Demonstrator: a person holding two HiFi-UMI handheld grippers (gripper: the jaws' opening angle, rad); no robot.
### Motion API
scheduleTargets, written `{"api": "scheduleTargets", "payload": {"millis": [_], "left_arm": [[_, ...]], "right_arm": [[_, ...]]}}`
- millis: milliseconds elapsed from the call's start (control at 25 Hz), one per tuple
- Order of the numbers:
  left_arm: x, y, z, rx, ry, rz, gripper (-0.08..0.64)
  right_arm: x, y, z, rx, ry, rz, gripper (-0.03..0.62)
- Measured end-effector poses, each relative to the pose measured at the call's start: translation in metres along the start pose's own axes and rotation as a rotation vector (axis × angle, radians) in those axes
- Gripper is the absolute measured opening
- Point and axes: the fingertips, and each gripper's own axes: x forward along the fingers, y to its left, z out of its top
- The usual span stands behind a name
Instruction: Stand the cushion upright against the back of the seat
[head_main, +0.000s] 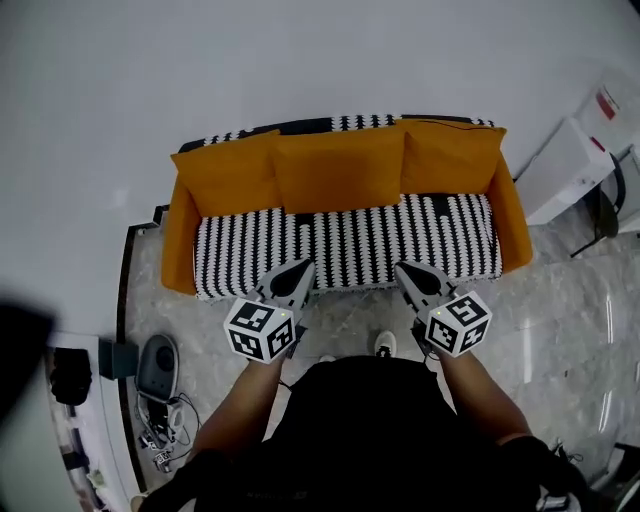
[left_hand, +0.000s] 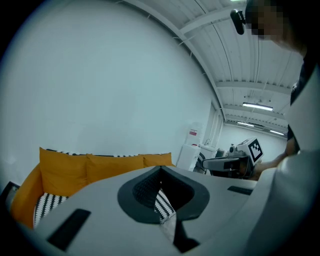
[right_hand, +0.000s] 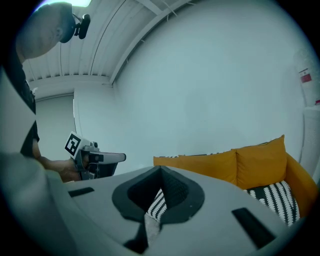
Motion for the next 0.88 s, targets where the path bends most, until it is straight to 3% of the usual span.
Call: {"api": "scheduleTargets", "payload": {"millis": [480, 880], "left_arm": [[-0.034, 0.006, -0.029, -0.015, 0.040, -0.105, 0.015], [-0.036, -0.006, -0.022, -0.021, 0.000, -0.061, 0.015]], "right_arm": [[-0.010, 0.040, -0.025, 0.022, 0.000, -0.104, 0.035], [-0.018, 0.038, -0.020, 0.000, 0.046, -0.049, 0.035]]}}
